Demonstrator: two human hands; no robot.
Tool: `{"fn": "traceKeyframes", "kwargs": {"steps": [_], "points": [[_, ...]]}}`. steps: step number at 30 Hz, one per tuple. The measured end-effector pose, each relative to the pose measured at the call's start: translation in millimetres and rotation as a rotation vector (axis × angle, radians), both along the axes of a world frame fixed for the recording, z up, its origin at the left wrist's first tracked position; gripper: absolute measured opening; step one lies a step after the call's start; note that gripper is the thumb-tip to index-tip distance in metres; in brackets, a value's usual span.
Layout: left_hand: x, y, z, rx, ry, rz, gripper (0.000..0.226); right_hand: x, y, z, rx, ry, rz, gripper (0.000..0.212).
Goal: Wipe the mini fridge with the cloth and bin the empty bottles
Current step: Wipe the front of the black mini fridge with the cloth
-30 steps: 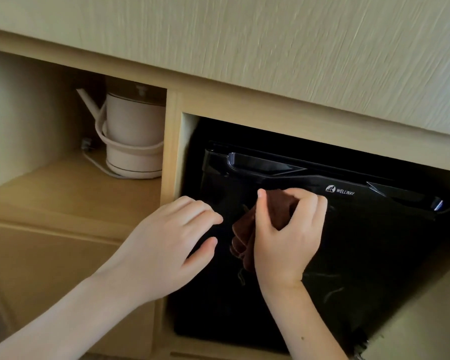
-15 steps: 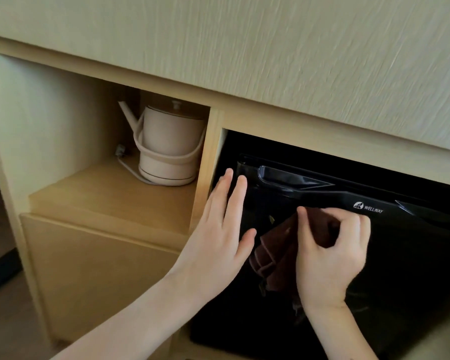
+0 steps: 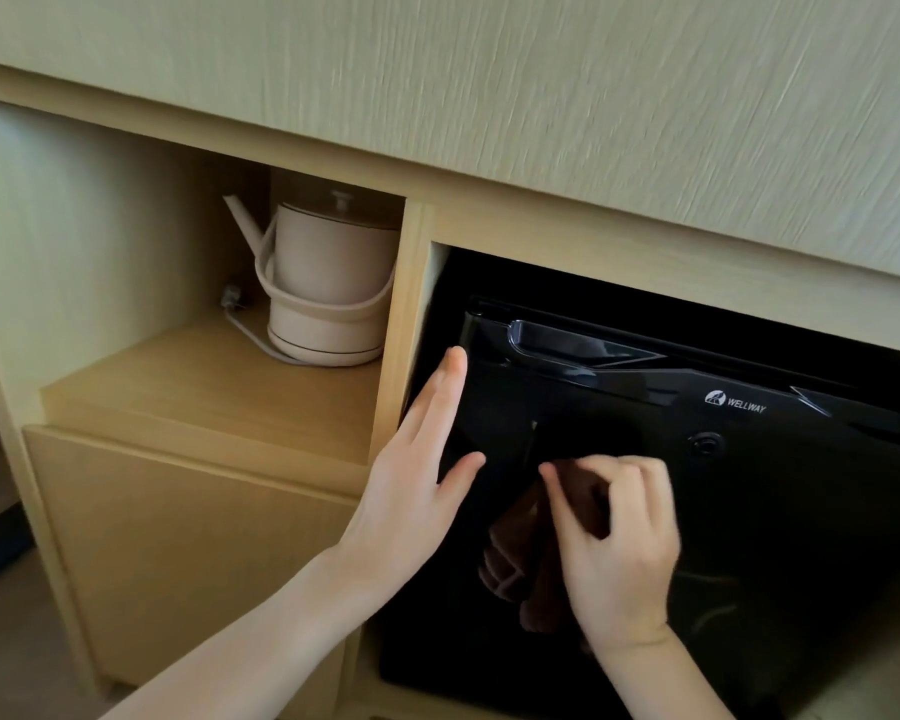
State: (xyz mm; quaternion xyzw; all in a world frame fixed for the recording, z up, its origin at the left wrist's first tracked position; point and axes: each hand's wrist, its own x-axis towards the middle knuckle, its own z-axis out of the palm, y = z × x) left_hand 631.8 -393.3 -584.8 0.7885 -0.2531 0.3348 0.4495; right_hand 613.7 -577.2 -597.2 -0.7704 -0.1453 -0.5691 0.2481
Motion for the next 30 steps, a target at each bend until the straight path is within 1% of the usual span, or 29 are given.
{"fn": "traceKeyframes", "kwargs": {"steps": [4,8,12,16,19,22,25,27,30], "points": [[1,2,-1,0.022,-0.001,0.011,0.097,2,-2,38,0.086,-0.088,-0.026,0.021],[3,4,-5,0.018,-0.019,0.004,0.096,11,17,48,0.053,-0.106,-0.029,0.019],[5,3,-6,0.010,-0.024,-0.001,0.097,15,30,26,-0.093,-0.078,-0.007,0.014],[5,2,-7,0.018,-0.022,0.024,0.101,13,28,-24,-0.291,0.010,-0.010,0.016],[4,2,-6,0.023,-0.008,0.042,0.103,11,25,-53,-0.331,0.028,-0.010,0.018],[-1,2,-2,0.041,0.012,0.047,0.100,7,24,-57,-0.288,0.050,0.026,0.017],[-6,5,0,0.098,0.051,0.066,0.096,0,24,-53,-0.215,0.083,0.020,0.020],[-7,6,-3,0.135,0.065,0.067,0.096,-4,27,-52,-0.131,0.098,0.006,0.020],[-6,9,-7,0.190,0.036,0.061,0.098,-12,31,-44,0.049,0.173,0.048,0.021]]}}
